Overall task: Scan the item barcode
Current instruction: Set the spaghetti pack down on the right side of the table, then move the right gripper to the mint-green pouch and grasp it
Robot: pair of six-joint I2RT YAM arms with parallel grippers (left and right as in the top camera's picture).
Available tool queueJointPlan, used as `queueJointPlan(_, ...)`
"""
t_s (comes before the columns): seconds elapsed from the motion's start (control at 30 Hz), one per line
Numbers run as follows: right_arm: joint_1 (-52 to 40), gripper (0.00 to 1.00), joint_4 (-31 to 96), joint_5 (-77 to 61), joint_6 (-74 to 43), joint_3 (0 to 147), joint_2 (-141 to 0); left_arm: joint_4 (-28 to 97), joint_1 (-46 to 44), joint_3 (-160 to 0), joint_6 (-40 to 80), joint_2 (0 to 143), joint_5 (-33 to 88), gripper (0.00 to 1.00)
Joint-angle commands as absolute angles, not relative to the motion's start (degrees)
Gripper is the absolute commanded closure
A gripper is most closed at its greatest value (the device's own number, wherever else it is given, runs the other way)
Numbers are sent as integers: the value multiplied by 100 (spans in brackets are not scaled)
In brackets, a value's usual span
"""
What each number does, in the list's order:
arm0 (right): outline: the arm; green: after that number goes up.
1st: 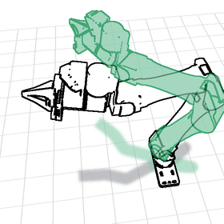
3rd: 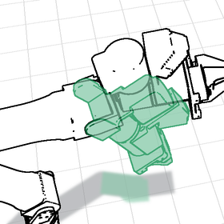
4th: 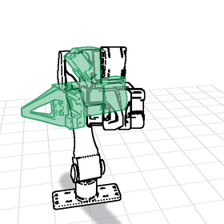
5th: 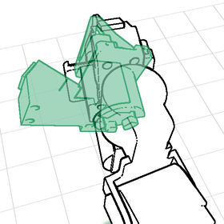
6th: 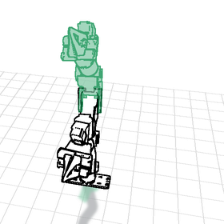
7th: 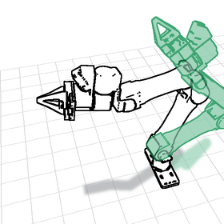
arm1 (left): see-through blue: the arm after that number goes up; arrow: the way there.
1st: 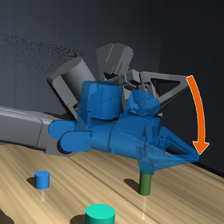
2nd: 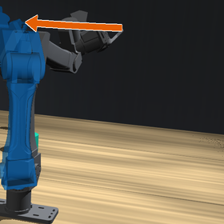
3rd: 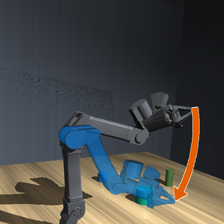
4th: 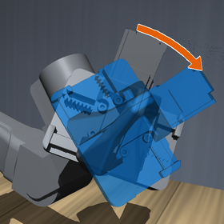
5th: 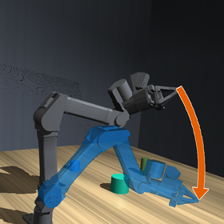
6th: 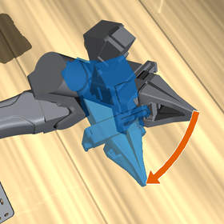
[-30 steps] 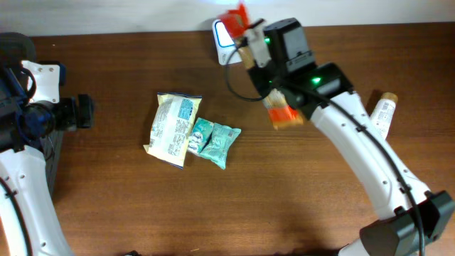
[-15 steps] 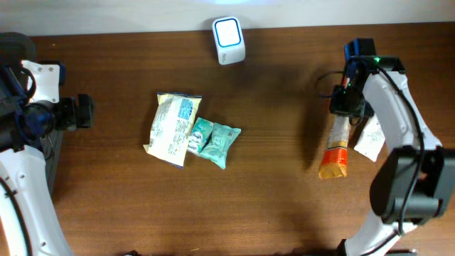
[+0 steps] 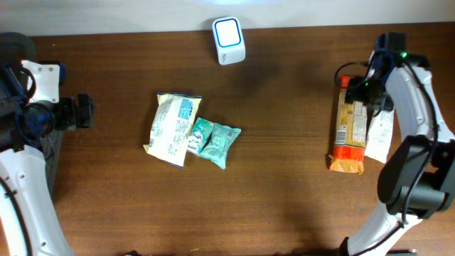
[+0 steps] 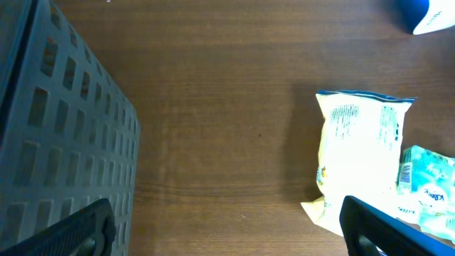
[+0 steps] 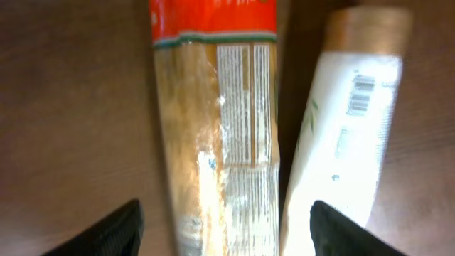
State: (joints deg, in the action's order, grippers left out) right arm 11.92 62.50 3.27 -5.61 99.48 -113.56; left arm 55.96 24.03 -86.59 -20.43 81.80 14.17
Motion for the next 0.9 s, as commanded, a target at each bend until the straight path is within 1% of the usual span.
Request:
queueJointPlan(0.0, 965, 28, 6851, -746, -648, 10971, -11209, 5588, 2418, -8720, -2132, 8162, 1481, 1)
queueJointPlan(0.07, 648, 28, 7030, -1817, -648, 11089, -11214, 5588, 2418, -8720, -2132, 8162, 1481, 1)
queueJointPlan(0.1, 486, 29, 7030, -2117, -648, 11019, -11227, 5588, 2418, -8720, -2132, 8162, 1481, 1)
queueJointPlan(0.13, 318, 32, 7030, -2196, -650, 10954, -11242, 5588, 2418, -8720, -2132, 8162, 1481, 1)
queueJointPlan(0.2, -379, 34, 6976, -2187, -648, 10676, -11356, 5588, 2418, -8720, -2132, 8162, 1481, 1)
queueJointPlan(0.27, -958, 42, 6799, -2086, -648, 10388, -11454, 5588, 2418, -8720, -2132, 8162, 1481, 1)
queueJointPlan(0.3, -1223, 53, 6650, -1977, -650, 10232, -11498, 5588, 2418, -8720, -2132, 8162, 1481, 1)
queueJointPlan(0.33, -1450, 69, 6464, -1903, -652, 10073, -11544, 5588, 2418, -8720, -2132, 8162, 1479, 1)
queueJointPlan(0.37, -1636, 76, 6302, -1883, -655, 9963, -11581, 5588, 2418, -8720, -2132, 8162, 1481, 1)
queueJointPlan(0.4, -1916, 86, 6045, -1883, -799, 9786, -11662, 5588, 2418, -8720, -2132, 8162, 1481, 1)
queueJointPlan(0.43, -2134, 93, 5817, -1883, -937, 9666, -11743, 5588, 2418, -8720, -2132, 8162, 1481, 1)
queueJointPlan(0.47, -2349, 96, 5594, -1881, -1002, 9605, -11830, 5588, 2418, -8720, -2132, 8162, 1481, 1)
queueJointPlan(0.57, -2869, 96, 5015, -1693, -1151, 9598, -12022, 5588, 2418, -8720, -2132, 8162, 1481, 1)
queueJointPlan(0.67, -3242, 96, 4925, -1186, -1409, 9598, -12164, 5586, 2418, -8720, -2132, 8162, 1481, 1)
queueJointPlan(0.8, -3417, 96, 4984, -534, -2075, 9568, -12418, 5588, 2418, -8720, -2132, 8162, 1481, 1)
queueJointPlan(0.87, -3420, 96, 4945, -556, -2180, 9566, -12674, 5588, 2418, -8720, -2132, 8162, 1481, 1)
